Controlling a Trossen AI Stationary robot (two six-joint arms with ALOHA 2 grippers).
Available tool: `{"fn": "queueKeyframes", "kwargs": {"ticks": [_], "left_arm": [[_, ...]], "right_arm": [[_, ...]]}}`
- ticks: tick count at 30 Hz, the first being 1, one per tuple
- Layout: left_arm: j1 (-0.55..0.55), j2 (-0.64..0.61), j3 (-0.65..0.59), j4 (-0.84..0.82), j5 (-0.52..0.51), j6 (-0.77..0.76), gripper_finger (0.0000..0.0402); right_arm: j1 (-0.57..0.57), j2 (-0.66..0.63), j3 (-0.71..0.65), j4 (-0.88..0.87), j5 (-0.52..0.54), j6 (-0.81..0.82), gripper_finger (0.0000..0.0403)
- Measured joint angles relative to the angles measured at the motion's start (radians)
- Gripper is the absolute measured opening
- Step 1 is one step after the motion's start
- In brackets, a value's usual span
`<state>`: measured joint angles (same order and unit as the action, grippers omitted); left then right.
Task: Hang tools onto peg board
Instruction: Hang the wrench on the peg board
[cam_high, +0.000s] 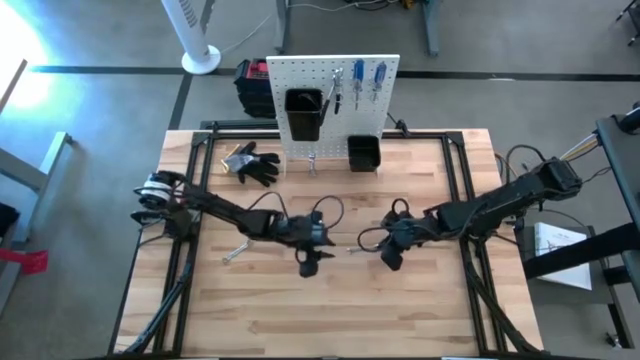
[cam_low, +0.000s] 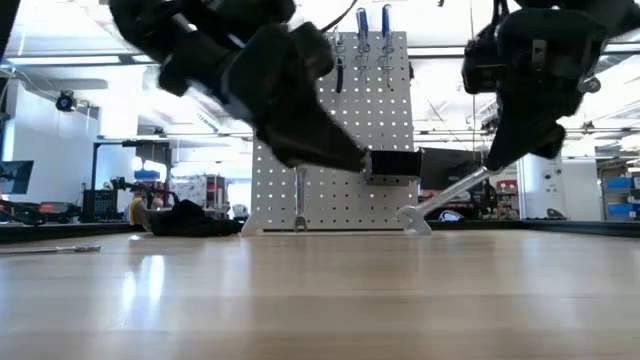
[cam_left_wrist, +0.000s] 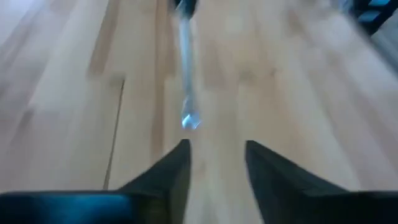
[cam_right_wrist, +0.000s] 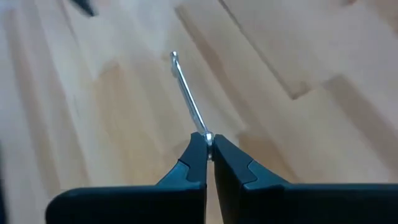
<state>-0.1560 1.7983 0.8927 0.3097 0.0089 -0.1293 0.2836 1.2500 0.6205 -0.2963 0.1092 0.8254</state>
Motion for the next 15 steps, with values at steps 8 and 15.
{"fn": "queueKeyframes", "kwargs": {"ticks": [8, 15], "left_arm": [[0.027, 0.087, 0.219, -0.165, 0.038, 0.058, 0.0242], [0.044, 0.213, 0.418, -0.416, 0.031, 0.069, 0.0214]], "right_arm": [[-0.01, 0.089, 0.168, -0.191, 0.025, -0.202, 0.0], [-0.005, 0.159, 0.308, -0.318, 0.054, -0.325, 0.0]]}}
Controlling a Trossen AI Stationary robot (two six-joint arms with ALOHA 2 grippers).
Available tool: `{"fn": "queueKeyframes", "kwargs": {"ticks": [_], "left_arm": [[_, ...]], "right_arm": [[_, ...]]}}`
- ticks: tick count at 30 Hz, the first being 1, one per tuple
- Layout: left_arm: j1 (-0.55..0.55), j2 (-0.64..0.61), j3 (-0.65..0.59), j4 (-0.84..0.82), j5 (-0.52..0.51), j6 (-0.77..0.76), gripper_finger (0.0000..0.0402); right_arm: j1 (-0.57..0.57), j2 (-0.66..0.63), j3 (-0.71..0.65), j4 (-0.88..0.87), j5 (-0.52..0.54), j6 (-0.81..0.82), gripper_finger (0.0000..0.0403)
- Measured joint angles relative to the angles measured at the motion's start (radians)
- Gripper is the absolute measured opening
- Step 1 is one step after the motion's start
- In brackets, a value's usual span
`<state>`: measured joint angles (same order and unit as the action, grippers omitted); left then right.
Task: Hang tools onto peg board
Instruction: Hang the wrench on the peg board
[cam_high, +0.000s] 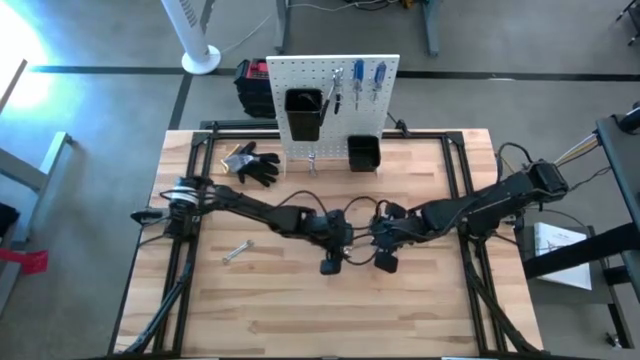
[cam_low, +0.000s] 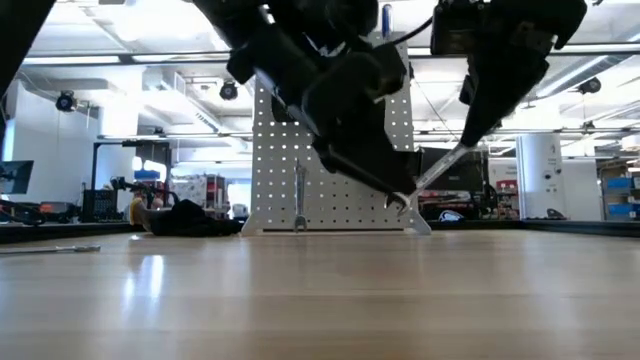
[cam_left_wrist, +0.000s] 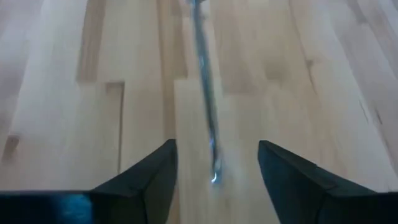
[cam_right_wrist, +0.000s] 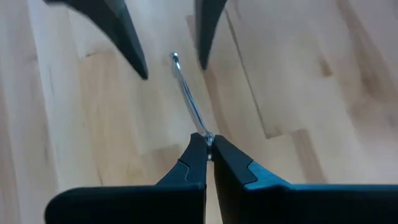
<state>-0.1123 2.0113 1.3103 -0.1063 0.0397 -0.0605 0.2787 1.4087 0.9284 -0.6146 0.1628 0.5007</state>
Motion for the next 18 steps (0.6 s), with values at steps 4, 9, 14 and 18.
{"fn": "queueKeyframes", "kwargs": {"ticks": [4, 9, 14, 18], "left_arm": [[0.004, 0.039, 0.039, -0.014, 0.042, 0.0, 0.0165], [0.007, 0.043, 0.049, -0.005, 0.056, 0.0, 0.0106], [0.015, 0.038, 0.049, 0.008, 0.056, -0.003, 0.0065], [0.025, 0.037, 0.049, 0.032, 0.056, -0.004, 0.0025]], "right_arm": [[0.001, 0.028, 0.051, -0.06, 0.02, -0.039, 0.0], [0.0, 0.034, 0.066, -0.062, 0.021, -0.059, 0.0], [0.001, 0.034, 0.065, -0.061, 0.021, -0.06, 0.0], [0.0, 0.034, 0.065, -0.06, 0.022, -0.061, 0.0]]}}
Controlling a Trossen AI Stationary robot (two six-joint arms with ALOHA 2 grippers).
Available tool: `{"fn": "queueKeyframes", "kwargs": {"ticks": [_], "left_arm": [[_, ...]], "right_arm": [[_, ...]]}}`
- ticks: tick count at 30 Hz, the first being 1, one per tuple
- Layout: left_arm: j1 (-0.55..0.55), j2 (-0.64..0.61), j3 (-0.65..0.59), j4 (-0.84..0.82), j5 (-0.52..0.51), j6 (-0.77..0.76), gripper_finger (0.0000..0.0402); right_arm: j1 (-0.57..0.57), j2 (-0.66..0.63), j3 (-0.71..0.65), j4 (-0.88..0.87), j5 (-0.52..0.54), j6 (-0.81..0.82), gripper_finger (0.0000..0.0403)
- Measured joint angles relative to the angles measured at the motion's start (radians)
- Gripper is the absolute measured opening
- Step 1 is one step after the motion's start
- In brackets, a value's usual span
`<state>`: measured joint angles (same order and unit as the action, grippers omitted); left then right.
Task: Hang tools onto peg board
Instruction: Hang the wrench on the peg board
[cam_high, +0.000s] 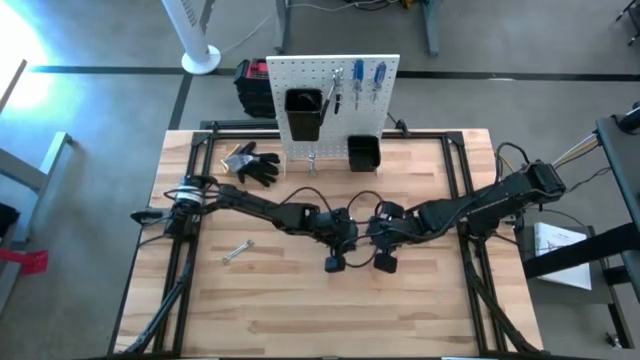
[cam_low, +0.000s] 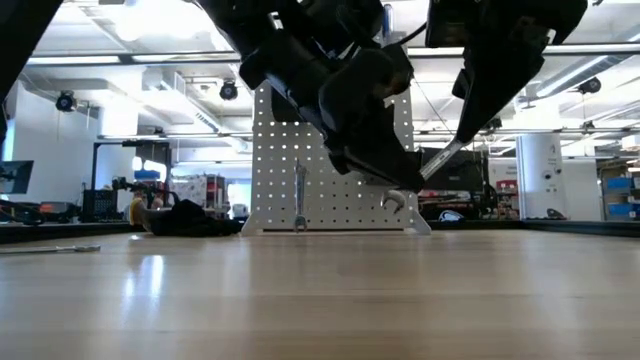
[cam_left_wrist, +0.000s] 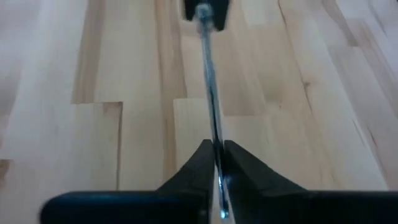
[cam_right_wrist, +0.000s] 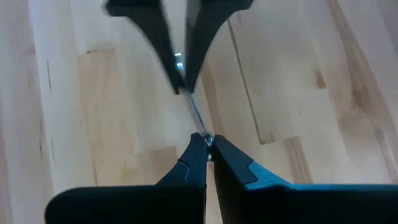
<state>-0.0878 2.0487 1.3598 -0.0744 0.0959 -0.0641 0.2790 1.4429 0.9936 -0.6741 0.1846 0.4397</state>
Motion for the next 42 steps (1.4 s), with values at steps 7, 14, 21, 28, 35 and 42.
{"fn": "queueKeyframes", "kwargs": {"ticks": [7, 14, 21, 28, 35, 42], "left_arm": [[0.01, 0.0, -0.003, 0.013, -0.007, -0.008, 0.0005], [0.014, -0.05, -0.104, 0.09, -0.084, -0.05, 0.0002], [0.08, -0.224, -0.415, 0.408, -0.084, -0.195, 0.0001], [0.259, -0.354, -0.74, 0.757, -0.05, -0.342, 0.0001], [0.37, -0.372, -0.871, 0.947, 0.026, -0.376, 0.0], [0.39, -0.349, -0.895, 0.984, 0.013, -0.378, 0.0]], "right_arm": [[0.0, 0.0, 0.0, 0.001, 0.008, -0.043, 0.0], [0.001, -0.031, 0.001, -0.036, 0.122, -0.037, 0.0053], [0.031, -0.213, 0.001, -0.015, 0.396, 0.019, 0.0124], [0.04, -0.337, -0.048, 0.065, 0.421, 0.032, 0.013], [0.04, -0.333, -0.12, 0.087, 0.416, 0.08, 0.0109], [0.04, -0.294, -0.157, 0.09, 0.416, 0.14, 0.0098]]}}
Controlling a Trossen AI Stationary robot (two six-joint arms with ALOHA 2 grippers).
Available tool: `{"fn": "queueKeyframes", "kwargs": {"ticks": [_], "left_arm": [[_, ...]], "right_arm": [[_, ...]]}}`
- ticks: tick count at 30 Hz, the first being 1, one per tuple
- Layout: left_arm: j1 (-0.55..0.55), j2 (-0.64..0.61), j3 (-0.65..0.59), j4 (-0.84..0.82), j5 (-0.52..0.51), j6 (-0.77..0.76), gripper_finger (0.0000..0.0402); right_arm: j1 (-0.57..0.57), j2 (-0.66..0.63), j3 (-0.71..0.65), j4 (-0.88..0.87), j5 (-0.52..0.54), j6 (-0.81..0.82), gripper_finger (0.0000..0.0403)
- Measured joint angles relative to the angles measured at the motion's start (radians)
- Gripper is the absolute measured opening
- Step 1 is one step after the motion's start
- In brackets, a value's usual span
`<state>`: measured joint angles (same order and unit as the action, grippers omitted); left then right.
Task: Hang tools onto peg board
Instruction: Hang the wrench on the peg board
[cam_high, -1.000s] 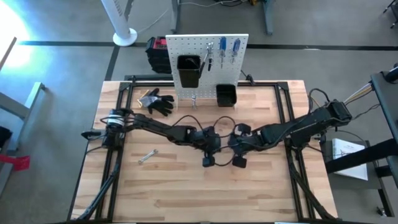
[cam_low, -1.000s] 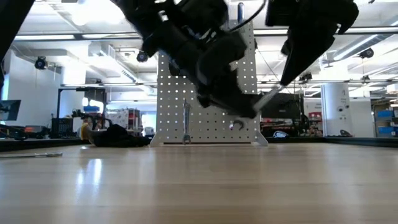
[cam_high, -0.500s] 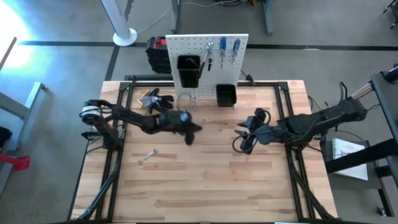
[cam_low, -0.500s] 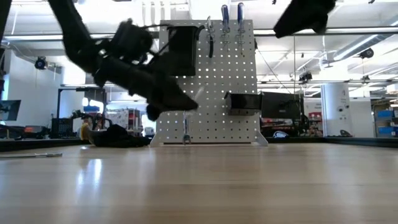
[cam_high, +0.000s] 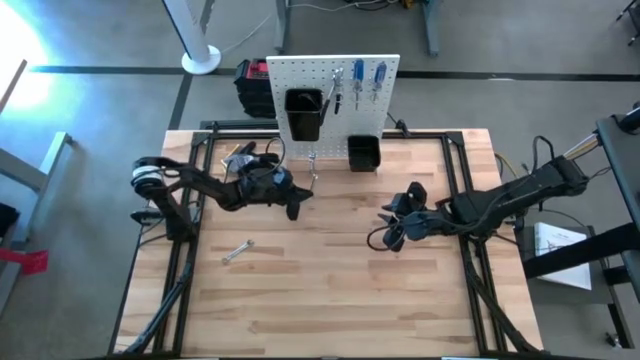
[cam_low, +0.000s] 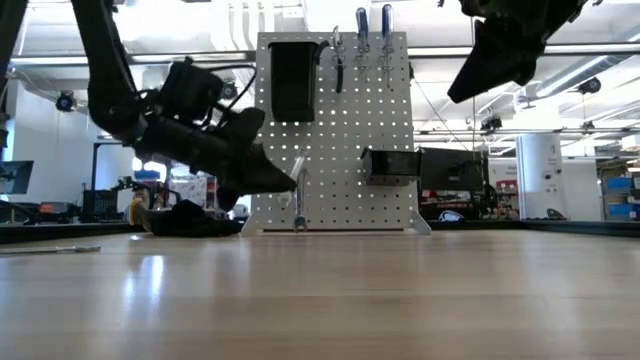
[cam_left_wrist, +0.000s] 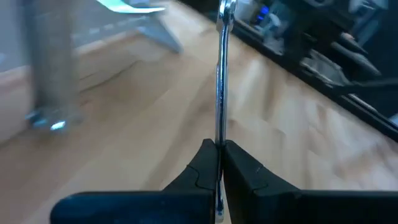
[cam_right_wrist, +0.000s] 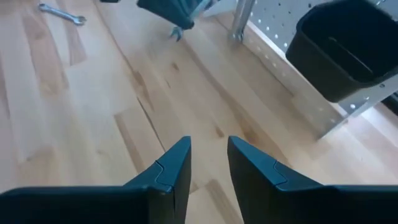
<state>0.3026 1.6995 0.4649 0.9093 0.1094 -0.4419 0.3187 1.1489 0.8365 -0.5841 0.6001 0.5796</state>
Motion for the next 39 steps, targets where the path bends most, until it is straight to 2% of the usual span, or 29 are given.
{"fn": "queueKeyframes", "kwargs": {"ticks": [8, 23, 28, 39], "left_arm": [[0.042, 0.103, -0.071, 0.267, 0.001, -0.077, 0.0], [0.078, 0.303, -0.043, 0.481, 0.074, -0.199, 0.0], [0.065, 0.304, -0.049, 0.53, 0.137, -0.204, 0.0], [0.066, 0.291, -0.06, 0.572, 0.118, -0.192, 0.0]], "right_arm": [[0.0, -0.003, -0.004, 0.004, -0.006, 0.011, 0.0102], [0.0, -0.005, -0.004, 0.022, -0.007, 0.011, 0.0094], [0.0, -0.005, -0.004, 0.015, -0.026, 0.013, 0.0097], [-0.007, -0.005, -0.004, 0.016, -0.029, 0.006, 0.0094]]}}
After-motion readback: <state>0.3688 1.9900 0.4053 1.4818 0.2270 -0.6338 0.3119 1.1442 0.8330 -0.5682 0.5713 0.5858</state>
